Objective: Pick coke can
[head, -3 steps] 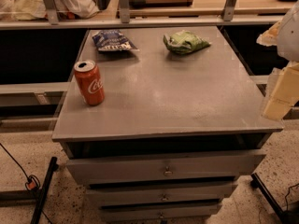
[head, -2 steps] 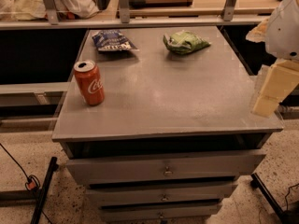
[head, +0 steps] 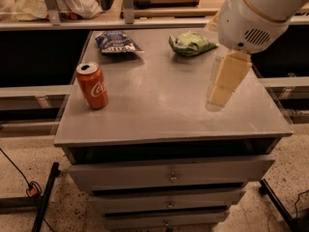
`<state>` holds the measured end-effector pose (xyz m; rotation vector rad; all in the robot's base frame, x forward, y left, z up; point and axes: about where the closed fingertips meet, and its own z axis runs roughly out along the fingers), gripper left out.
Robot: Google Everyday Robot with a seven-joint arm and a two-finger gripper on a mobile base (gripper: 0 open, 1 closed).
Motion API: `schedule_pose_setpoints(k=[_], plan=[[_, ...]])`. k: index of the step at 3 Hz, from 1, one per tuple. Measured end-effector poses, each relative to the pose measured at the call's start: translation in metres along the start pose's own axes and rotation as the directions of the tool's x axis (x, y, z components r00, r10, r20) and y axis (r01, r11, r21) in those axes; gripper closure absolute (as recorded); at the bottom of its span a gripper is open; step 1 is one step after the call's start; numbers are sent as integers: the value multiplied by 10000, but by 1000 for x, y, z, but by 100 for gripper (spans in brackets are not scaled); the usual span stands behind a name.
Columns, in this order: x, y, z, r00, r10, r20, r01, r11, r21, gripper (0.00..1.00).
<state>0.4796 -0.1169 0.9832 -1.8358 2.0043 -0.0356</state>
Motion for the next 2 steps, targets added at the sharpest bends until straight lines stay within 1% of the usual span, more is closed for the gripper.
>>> schedule_pose_setpoints(k=[1,2], plan=[[-43,-14,18,9970,-508,592,512,9987,-48,0],[-43,-14,18,9969,-509,592,513,9987,-46,0]])
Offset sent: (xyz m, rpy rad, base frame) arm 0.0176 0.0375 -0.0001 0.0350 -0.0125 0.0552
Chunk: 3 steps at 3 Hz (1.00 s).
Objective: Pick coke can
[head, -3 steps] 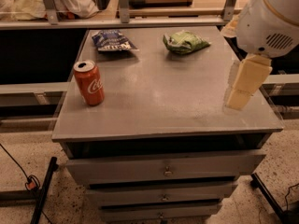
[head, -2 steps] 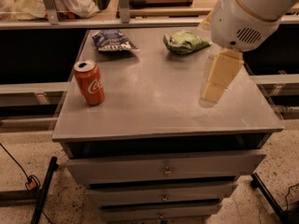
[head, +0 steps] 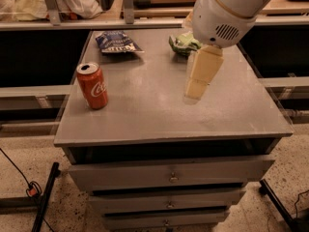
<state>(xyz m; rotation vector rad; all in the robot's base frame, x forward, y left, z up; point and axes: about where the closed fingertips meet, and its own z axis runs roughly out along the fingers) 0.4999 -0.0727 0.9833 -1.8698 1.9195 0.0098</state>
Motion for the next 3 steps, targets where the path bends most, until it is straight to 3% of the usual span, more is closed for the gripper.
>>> schedule_pose_setpoints(k=[1,2,3], plan=[[-1,-12,5,9983,563,181,-565,9983,111,0],[-15,-40,20,9917,1022,783,-1046,9941,270,0],[-41,-58,49,9746,1011,1997,-1059,9943,137,0]])
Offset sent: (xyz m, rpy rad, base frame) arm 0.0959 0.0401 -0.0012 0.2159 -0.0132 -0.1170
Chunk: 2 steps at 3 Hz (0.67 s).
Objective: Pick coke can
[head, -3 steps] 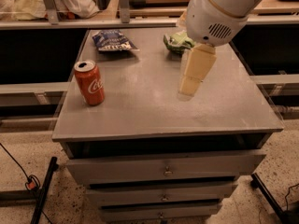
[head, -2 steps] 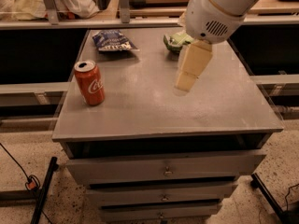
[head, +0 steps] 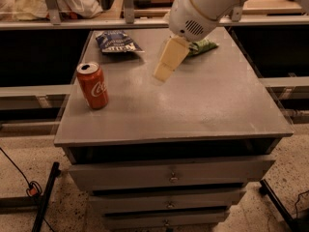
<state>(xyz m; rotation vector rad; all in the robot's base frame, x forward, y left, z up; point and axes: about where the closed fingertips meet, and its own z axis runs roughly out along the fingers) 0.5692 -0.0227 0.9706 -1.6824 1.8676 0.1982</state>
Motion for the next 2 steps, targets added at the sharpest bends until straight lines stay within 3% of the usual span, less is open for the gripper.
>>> schedule_pose_setpoints(k=[1,2], plan=[[-31,1,37,9934,-296,1109,354,9981,-505,0],[-55,10,67,9831,-512,1757,685,9932,-939,0]])
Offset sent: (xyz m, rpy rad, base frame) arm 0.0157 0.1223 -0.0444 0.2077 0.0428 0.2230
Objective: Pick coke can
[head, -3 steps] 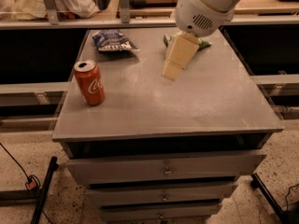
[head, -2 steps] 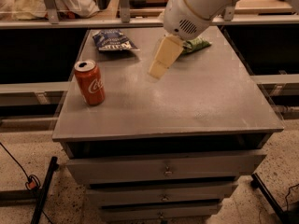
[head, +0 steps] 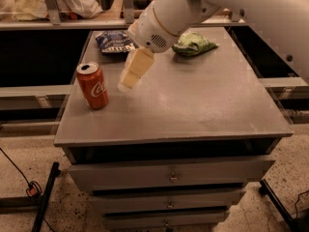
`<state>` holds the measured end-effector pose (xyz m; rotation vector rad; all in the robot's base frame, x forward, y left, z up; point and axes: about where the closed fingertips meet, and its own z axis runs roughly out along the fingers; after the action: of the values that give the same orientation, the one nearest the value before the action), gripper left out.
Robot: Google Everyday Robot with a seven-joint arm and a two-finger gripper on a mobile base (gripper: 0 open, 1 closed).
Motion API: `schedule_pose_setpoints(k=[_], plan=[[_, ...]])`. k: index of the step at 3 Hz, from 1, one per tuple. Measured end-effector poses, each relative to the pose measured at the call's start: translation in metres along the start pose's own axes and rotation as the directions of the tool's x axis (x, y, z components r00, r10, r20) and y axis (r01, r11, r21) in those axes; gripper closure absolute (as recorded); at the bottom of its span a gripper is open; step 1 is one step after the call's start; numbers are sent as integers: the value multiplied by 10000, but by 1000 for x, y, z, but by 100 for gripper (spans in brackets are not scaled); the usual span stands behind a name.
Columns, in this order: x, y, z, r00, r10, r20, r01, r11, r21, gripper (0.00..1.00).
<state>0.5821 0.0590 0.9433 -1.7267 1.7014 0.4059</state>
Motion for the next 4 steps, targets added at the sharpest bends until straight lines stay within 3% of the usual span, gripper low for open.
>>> schedule_pose_setpoints(k=[2,4], plan=[[-30,8,46,9950,-277,955,351,9964,-769,0],[-43,17,70,9906,-396,1308,577,9887,-1381,0]])
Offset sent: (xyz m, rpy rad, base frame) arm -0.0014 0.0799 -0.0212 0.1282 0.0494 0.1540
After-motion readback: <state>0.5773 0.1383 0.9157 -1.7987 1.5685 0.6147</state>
